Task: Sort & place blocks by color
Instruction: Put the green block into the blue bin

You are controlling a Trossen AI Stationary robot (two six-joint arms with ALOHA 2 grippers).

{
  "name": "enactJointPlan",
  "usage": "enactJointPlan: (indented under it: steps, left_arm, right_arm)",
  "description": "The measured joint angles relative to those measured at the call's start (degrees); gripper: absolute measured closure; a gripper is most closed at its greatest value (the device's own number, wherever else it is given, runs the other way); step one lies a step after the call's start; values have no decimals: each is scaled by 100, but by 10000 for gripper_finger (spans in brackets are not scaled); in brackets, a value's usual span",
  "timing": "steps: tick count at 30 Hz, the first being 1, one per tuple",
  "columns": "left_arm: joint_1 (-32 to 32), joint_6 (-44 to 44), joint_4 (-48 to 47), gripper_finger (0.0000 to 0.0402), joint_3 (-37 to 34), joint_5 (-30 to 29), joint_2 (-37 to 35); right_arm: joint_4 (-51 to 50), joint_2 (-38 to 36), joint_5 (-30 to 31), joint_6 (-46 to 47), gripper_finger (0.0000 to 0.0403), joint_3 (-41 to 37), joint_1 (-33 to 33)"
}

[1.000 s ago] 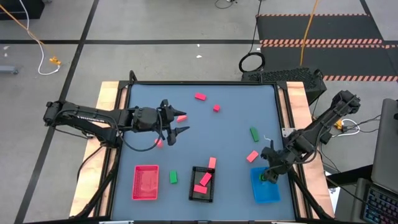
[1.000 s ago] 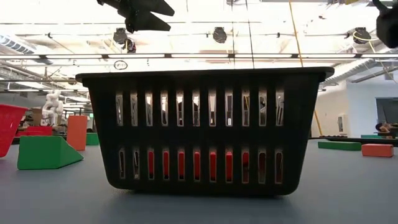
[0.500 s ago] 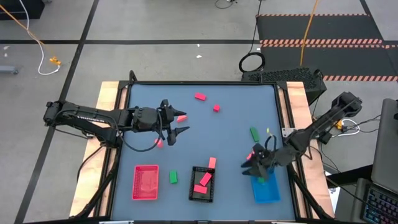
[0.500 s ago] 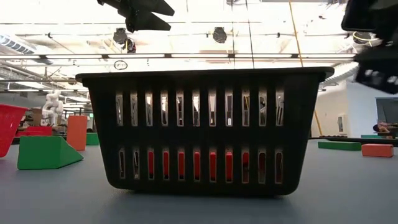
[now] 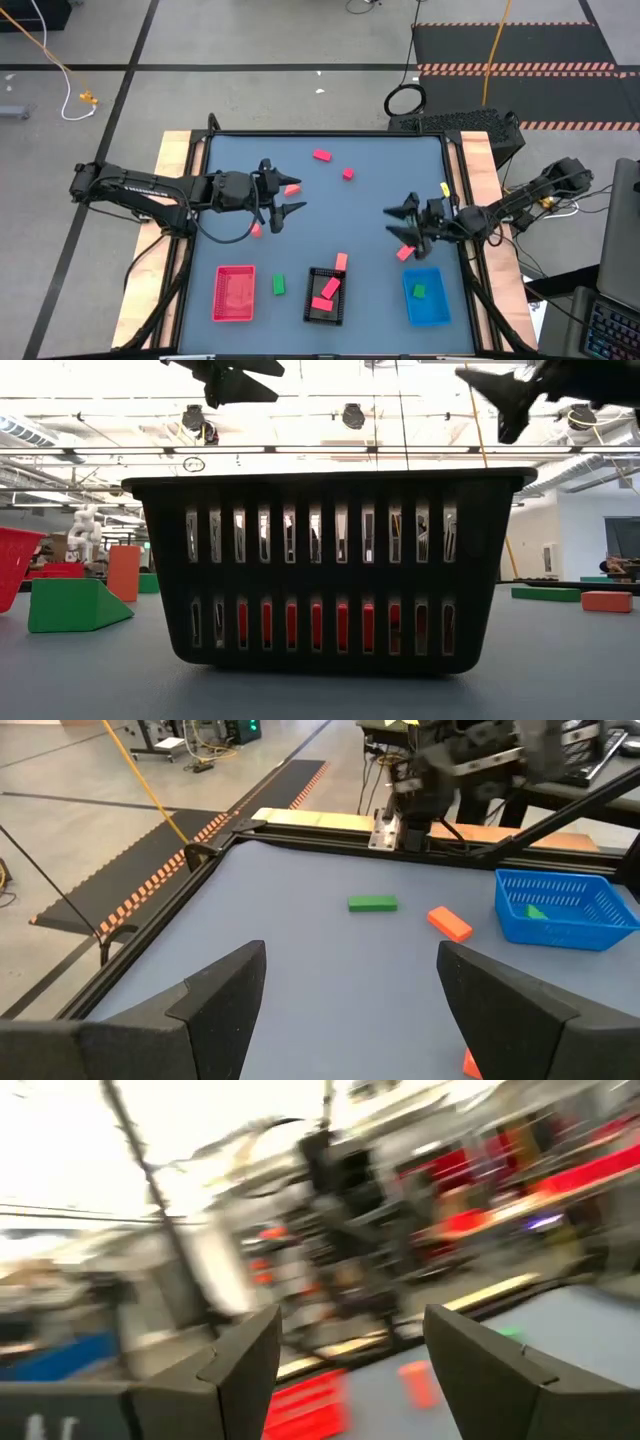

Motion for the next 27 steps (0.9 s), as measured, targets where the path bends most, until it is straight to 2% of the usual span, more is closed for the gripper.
enactJointPlan:
  steps: [3, 5, 8, 11, 14, 17, 21, 27]
  left_arm:
    - [0, 3, -3, 107, 0, 0, 0]
    - [0, 3, -6, 107, 0, 0, 0]
    - [0, 3, -25, 107, 0, 0, 0]
    - [0, 23, -35, 107, 0, 0, 0]
    - [-1, 30, -41, 107, 0, -1, 0]
    - [-4, 34, -79, 107, 0, -1, 0]
    - [-4, 36, -117, 107, 0, 0, 0]
    - [-4, 38, -121, 107, 0, -2, 0]
  right_arm:
    - [-736, 3, 644, -366, 165, 350, -303]
    - [-1828, 3, 1105, -503, 165, 772, -483]
    - [-4246, 17, 1638, -163, 165, 1607, -752]
    - [-6972, 161, 1727, 1157, 165, 2475, -1088]
    - [-9023, 349, 1472, 2329, 165, 3088, -1359]
    - [-10214, 511, 1035, 2897, 165, 3376, -1585]
    - [-10898, 790, 403, 3484, 165, 3406, -1993]
    - [-11343, 1674, -514, 3560, 165, 3406, -2505]
